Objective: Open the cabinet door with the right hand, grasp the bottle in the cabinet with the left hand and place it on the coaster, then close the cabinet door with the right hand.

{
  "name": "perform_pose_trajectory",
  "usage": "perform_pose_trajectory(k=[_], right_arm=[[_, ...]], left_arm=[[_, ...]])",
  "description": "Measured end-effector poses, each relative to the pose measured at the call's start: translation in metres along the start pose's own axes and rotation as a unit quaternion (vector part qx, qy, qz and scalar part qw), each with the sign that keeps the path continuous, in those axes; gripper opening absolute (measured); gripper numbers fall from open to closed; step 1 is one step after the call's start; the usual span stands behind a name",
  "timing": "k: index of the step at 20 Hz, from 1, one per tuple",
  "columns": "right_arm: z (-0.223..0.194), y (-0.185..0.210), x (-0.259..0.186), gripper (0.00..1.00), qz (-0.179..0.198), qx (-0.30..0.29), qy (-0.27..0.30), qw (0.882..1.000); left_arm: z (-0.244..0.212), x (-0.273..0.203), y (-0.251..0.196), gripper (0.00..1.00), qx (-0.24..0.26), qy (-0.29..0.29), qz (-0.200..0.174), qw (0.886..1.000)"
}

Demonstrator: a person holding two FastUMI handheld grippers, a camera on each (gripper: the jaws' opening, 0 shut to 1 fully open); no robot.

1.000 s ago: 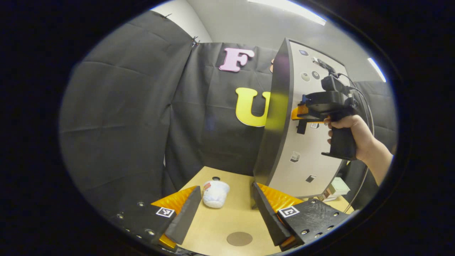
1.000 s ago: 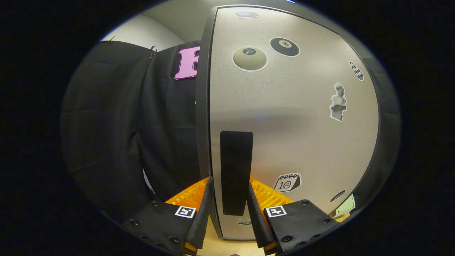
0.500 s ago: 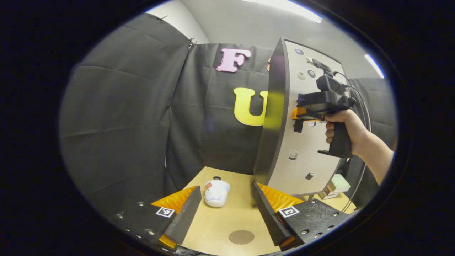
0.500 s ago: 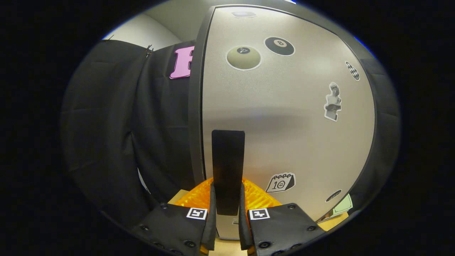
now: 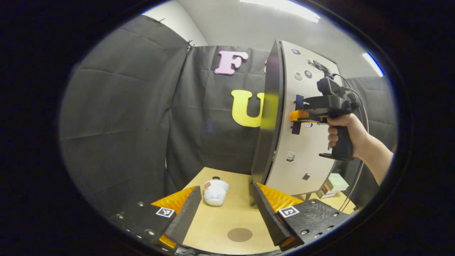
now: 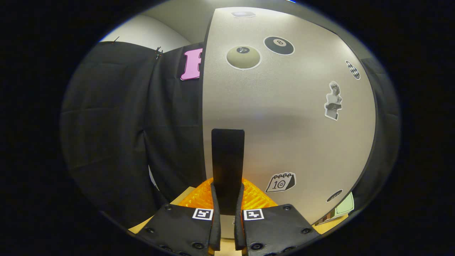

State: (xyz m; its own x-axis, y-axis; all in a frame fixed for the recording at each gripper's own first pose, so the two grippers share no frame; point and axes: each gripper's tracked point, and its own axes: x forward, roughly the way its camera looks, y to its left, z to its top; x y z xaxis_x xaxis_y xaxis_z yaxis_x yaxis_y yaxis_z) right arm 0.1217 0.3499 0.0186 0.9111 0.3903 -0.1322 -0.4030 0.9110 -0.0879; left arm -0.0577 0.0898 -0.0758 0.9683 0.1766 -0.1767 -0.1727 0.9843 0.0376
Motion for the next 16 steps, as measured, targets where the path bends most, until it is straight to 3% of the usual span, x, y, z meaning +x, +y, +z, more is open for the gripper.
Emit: perform_pose_trajectory(k=[5, 16], right_arm=[[-0.003, 0.0, -0.02, 0.17, 0.039, -0.003, -0.005, 0.999], [-0.011, -0.02, -0.044, 0.17, 0.124, 0.003, -0.007, 0.992]], left_arm=[[-0.007, -0.019, -0.016, 0.88, 0.004, 0.005, -0.011, 1.0], [-0.001, -0.011, -0.057, 0.88, 0.004, 0.008, -0.049, 0.999]])
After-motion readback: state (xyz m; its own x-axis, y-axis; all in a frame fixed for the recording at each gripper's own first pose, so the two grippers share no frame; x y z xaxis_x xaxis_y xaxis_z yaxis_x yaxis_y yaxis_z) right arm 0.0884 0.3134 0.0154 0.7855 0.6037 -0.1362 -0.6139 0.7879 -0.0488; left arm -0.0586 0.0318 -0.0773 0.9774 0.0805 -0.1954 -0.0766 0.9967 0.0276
